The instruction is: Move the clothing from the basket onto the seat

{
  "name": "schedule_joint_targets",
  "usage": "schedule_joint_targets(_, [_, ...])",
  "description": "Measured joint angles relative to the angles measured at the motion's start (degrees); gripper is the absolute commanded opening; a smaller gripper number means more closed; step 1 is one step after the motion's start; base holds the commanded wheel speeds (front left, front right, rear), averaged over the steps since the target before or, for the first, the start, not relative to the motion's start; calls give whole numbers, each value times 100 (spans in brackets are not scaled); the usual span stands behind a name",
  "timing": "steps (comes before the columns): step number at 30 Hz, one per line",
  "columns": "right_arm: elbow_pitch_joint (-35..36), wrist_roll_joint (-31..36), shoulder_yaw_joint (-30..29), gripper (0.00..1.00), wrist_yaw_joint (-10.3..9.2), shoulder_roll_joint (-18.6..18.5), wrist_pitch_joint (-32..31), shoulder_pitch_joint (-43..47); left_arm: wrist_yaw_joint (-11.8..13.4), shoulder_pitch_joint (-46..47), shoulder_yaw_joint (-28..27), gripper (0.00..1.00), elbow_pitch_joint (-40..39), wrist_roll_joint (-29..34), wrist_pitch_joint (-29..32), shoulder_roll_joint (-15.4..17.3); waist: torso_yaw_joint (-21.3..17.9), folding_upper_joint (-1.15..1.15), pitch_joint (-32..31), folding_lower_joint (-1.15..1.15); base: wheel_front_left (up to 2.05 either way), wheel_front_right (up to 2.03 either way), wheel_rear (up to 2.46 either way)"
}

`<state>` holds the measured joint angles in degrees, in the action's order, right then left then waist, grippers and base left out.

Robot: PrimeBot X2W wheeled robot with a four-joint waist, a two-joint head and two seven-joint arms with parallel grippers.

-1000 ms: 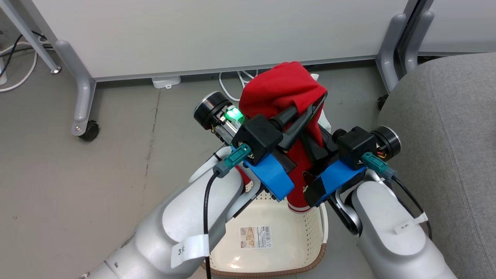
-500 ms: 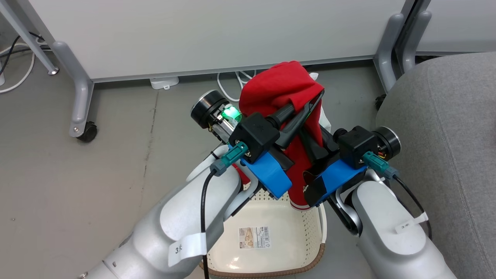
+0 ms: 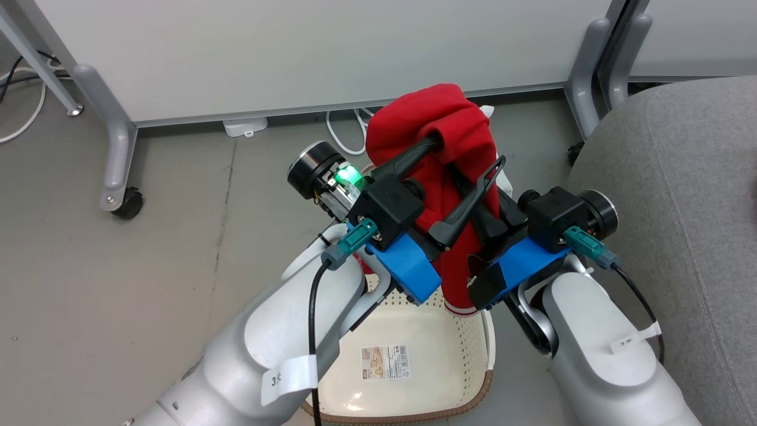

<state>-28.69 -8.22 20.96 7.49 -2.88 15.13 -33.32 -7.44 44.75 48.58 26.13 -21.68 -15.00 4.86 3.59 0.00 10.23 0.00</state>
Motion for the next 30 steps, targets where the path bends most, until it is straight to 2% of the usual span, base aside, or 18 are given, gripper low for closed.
schedule_joint_targets(13, [162,3,-431,0,0,1,0,-3,0,-104,-33,100,33,37,0,38,-252,0,101,0,0,0,0])
schedule_joint_targets(30, [641,155,-1263,0,0,-1,0,24,0,-11,144,100,15,146,0,118,-1124,0,561,0,0,0,0])
